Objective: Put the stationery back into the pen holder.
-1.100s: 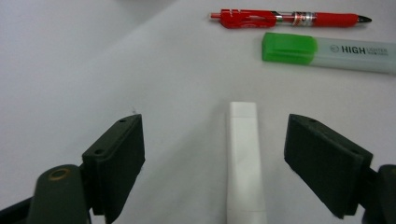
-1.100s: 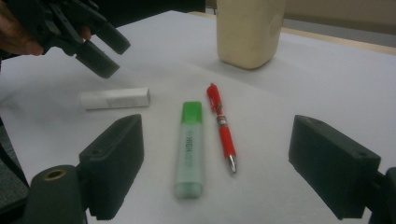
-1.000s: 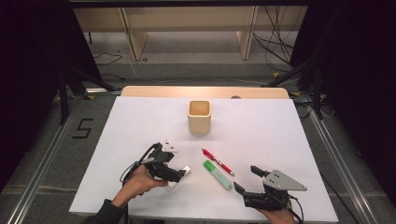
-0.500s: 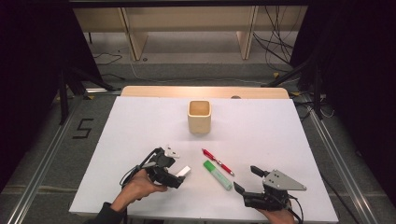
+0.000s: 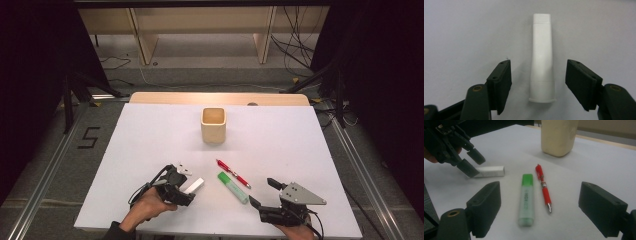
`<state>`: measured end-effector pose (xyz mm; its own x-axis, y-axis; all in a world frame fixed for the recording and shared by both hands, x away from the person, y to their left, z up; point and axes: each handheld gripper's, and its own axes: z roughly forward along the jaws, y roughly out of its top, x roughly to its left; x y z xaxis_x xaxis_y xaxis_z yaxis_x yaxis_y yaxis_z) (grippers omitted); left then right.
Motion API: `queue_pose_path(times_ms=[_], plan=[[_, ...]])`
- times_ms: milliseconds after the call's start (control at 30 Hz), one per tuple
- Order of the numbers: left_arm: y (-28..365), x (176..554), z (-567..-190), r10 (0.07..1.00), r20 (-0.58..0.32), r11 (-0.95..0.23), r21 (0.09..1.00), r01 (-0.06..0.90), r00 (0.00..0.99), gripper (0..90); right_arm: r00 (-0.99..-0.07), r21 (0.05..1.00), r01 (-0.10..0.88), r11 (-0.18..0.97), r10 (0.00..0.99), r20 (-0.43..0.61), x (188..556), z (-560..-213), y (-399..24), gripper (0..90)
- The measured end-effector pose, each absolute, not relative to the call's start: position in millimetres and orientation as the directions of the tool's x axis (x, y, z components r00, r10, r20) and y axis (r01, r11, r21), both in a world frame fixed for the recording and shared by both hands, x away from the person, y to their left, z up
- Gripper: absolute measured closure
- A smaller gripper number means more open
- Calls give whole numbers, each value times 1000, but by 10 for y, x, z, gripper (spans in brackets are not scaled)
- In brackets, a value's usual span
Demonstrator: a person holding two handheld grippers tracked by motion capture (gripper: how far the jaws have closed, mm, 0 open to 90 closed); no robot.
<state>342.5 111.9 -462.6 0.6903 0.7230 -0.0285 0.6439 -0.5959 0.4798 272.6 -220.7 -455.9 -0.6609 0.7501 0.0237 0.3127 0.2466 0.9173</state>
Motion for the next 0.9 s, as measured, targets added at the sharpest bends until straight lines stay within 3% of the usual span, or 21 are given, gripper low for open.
queue_pose_path(times_ms=[500, 667, 900], plan=[[1098, 3405, -4711, 716, -13, -616, 460, 640, 698, 523, -662, 914, 318, 250, 749, 25, 2730, -4571, -2194, 190], [1110, 3402, -4707, 707, -18, -620, 465, 632, 707, 654, -661, 913, 319, 253, 750, 23, 2732, -4574, -2192, 193], [1134, 3420, -4703, 692, -42, -622, 472, 625, 721, 666, -665, 912, 319, 257, 746, 22, 2729, -4574, -2183, 194]])
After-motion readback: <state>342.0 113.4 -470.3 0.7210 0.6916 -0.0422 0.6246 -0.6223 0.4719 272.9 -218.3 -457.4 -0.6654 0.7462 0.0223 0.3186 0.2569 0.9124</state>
